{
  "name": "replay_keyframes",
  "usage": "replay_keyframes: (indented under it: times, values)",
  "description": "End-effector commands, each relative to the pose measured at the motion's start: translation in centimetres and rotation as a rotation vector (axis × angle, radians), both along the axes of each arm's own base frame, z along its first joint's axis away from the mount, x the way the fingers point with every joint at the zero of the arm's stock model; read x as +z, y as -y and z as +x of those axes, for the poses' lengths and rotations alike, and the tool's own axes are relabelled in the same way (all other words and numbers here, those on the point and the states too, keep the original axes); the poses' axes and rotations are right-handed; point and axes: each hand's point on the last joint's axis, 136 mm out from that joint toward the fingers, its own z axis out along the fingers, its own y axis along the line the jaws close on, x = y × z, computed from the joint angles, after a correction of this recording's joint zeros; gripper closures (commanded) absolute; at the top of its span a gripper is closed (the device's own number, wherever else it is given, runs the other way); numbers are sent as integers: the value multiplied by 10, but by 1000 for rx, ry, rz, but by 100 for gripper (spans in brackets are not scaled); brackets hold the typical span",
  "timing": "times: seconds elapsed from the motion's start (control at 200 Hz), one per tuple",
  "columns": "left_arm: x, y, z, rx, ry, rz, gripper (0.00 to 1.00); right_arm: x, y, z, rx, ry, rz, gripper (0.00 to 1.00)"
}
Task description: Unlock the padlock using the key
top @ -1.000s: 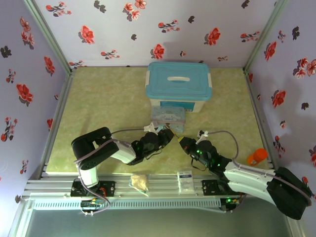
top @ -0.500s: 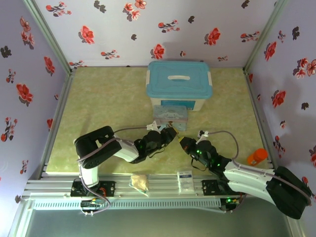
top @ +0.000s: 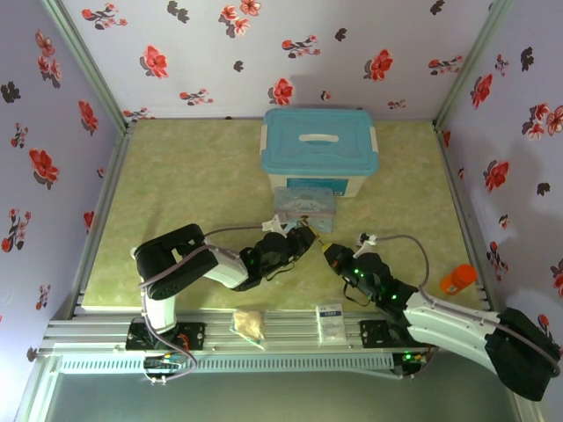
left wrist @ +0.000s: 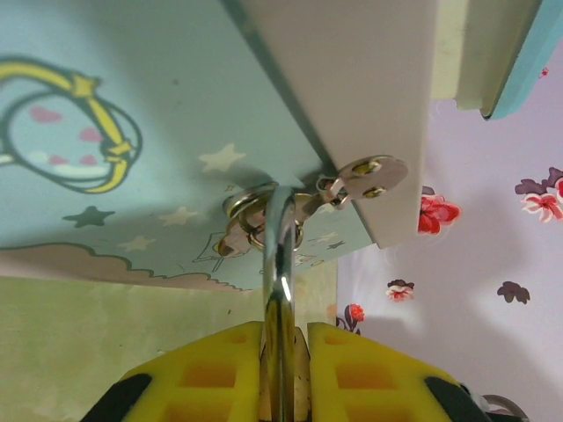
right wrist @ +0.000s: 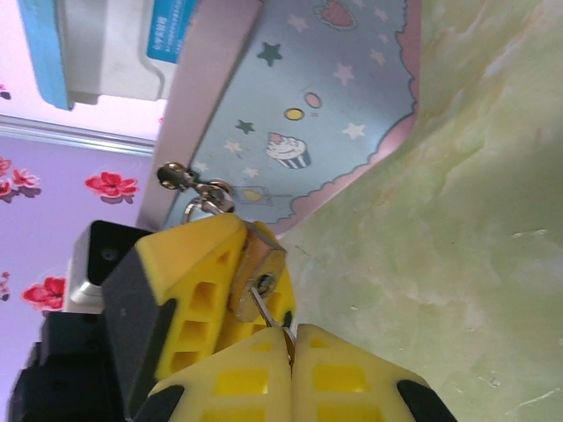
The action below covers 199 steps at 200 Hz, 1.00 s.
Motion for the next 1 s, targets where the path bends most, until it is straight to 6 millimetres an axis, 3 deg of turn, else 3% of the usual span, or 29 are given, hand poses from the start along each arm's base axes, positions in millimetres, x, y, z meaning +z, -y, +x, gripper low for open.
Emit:
replay_keyframes:
  times: [0.0,0.565,0.76,0.99]
  values:
    - [33,6,6,10,54,-104,100,2,-5,3,12,15,-12,100]
    - [25,9,0,-12,42,-90,100,4,-3,9,-13,39,-13,100]
    - [13,5,-3,-14,40,-44,100,6,0,8,-18,47,-22,100]
    - [23,14,-7,-38,45,-75,100,7,-1,9,-16,53,-33,100]
